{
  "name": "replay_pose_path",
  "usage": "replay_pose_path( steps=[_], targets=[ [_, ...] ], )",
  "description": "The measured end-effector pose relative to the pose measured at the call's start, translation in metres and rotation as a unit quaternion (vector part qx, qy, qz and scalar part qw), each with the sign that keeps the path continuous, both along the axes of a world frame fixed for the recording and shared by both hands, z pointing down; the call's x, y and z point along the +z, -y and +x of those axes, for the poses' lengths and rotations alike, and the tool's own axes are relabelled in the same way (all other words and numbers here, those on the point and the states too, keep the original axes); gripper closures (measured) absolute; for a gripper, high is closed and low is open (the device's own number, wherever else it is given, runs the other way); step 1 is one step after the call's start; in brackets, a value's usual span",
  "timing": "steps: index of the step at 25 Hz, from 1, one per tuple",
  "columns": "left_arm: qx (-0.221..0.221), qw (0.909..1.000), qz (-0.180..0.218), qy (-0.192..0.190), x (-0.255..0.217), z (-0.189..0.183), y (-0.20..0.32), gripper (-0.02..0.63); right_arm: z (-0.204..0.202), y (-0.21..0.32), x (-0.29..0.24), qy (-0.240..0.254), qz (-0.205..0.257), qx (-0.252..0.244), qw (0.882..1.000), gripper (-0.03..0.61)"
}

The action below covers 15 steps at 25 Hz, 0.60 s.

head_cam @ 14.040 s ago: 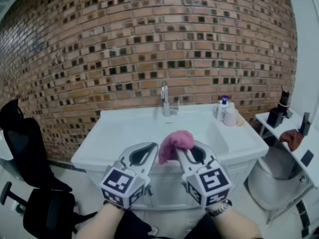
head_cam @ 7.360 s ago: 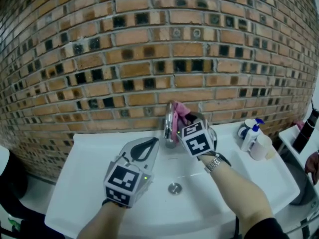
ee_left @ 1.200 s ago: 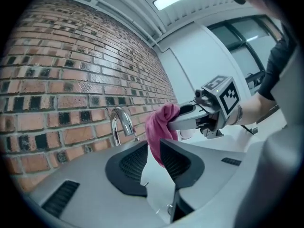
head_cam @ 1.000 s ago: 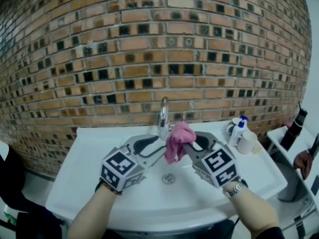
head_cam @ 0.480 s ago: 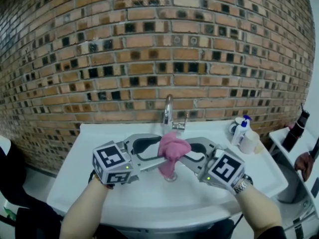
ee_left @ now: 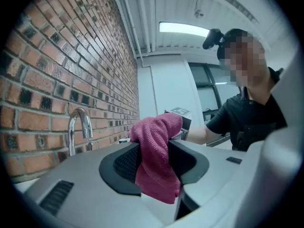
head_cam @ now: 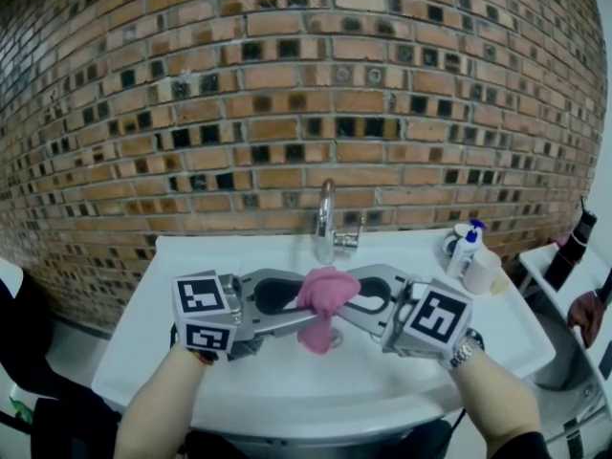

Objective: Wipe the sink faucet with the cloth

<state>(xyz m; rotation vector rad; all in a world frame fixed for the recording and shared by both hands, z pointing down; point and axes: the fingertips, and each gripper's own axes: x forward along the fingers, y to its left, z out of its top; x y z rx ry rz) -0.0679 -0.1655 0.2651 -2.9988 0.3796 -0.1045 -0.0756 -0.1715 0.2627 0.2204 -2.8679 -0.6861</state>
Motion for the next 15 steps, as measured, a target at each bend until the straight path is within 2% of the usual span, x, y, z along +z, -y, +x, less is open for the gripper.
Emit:
replay_pose_path(
  steps=[3, 5, 6, 11, 15],
  targets=[
    [-0.017, 0.9997, 0.014, -0.001, -0.001, -0.006, 0.004, 0.462, -0.002, 0.004, -0.001, 0.01, -0.001, 0.004, 1.0, 0.514],
    [-0.043, 0.9987, 0.028, -0.006, -0.003, -0.012, 0.01, 0.519, -0.002, 0.009, -0.002, 0.018, 0.0, 0.016, 1.0, 0.506],
    [-0.055, 0.9979, 0.034, -0.009, -0.005, -0.014, 0.013, 0.528, -0.002, 0.012, -0.002, 0.021, 0.003, 0.024, 0.999, 0.5],
    [-0.101, 0.9925, 0.068, -0.016, -0.018, -0.022, 0.023, 0.534, -0.004, 0.023, -0.013, 0.052, 0.014, 0.052, 0.997, 0.489],
    [-0.145, 0.9839, 0.091, -0.051, -0.041, -0.04, 0.033, 0.535, 0.004, 0.036, -0.019, 0.087, -0.009, 0.078, 0.993, 0.485]
  ],
)
